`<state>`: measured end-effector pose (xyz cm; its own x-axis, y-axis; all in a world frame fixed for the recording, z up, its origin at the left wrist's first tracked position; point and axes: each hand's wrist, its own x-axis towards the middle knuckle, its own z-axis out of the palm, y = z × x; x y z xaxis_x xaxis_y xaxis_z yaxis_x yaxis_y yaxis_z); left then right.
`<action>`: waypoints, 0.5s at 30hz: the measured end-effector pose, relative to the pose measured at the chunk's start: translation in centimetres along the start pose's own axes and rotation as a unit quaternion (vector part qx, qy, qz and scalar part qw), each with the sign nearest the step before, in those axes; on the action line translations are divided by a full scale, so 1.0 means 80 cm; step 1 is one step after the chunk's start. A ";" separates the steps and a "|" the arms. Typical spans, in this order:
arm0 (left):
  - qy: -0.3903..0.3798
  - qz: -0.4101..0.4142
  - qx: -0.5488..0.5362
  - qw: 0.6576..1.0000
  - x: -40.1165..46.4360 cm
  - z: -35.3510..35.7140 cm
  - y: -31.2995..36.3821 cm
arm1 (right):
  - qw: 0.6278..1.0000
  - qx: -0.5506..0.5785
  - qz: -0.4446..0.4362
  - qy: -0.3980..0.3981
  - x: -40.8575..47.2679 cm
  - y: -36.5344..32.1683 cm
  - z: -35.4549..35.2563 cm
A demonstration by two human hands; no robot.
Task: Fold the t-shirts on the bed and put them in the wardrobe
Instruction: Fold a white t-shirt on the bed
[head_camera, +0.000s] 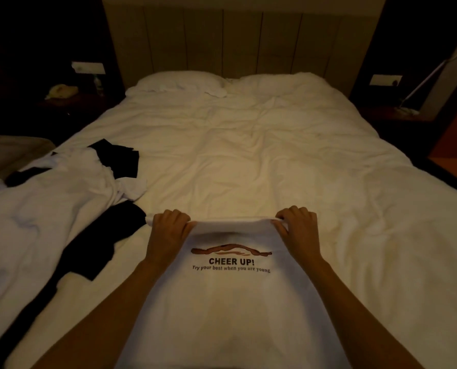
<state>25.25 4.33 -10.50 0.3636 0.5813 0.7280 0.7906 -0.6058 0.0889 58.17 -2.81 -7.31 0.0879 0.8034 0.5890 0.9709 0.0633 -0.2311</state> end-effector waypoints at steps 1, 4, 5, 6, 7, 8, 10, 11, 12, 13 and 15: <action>-0.001 0.001 -0.003 1.000 -0.015 -0.003 0.005 | 1.000 0.003 -0.002 -0.002 -0.017 -0.003 -0.004; 0.005 -0.018 -0.016 1.000 -0.058 -0.012 0.021 | 1.000 0.014 -0.019 0.002 -0.068 -0.010 -0.013; 0.001 -0.022 -0.017 1.000 -0.072 -0.017 0.025 | 0.999 0.016 -0.028 0.004 -0.084 -0.012 -0.015; -0.004 -0.025 -0.014 1.000 -0.085 -0.022 0.031 | 0.999 0.018 -0.035 0.001 -0.098 -0.013 -0.016; -0.007 -0.028 -0.010 1.000 -0.097 -0.026 0.036 | 0.999 0.016 -0.043 -0.002 -0.112 -0.013 -0.016; -0.013 -0.034 -0.007 0.999 -0.108 -0.031 0.041 | 0.999 0.014 -0.049 -0.006 -0.125 -0.013 -0.017; -0.023 -0.044 -0.013 0.999 -0.123 -0.044 0.050 | 0.998 0.009 -0.056 -0.019 -0.148 -0.014 -0.022; -0.028 -0.047 -0.018 0.998 -0.130 -0.050 0.054 | 0.998 0.008 -0.059 -0.027 -0.159 -0.015 -0.025; -0.034 -0.051 -0.022 0.998 -0.137 -0.055 0.058 | 0.997 0.009 -0.058 -0.039 -0.168 -0.016 -0.028; -0.040 -0.055 -0.022 0.997 -0.143 -0.059 0.061 | 0.997 0.006 -0.059 -0.052 -0.176 -0.017 -0.029; -0.057 -0.075 -0.019 0.995 -0.155 -0.066 0.065 | 0.995 -0.003 -0.040 -0.089 -0.191 -0.020 -0.032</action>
<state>22.26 -8.89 -15.42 0.2977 0.7231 0.6232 0.8216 -0.5265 0.2185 55.84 -16.70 -14.00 -0.0309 0.8883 0.4583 0.9746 0.1284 -0.1833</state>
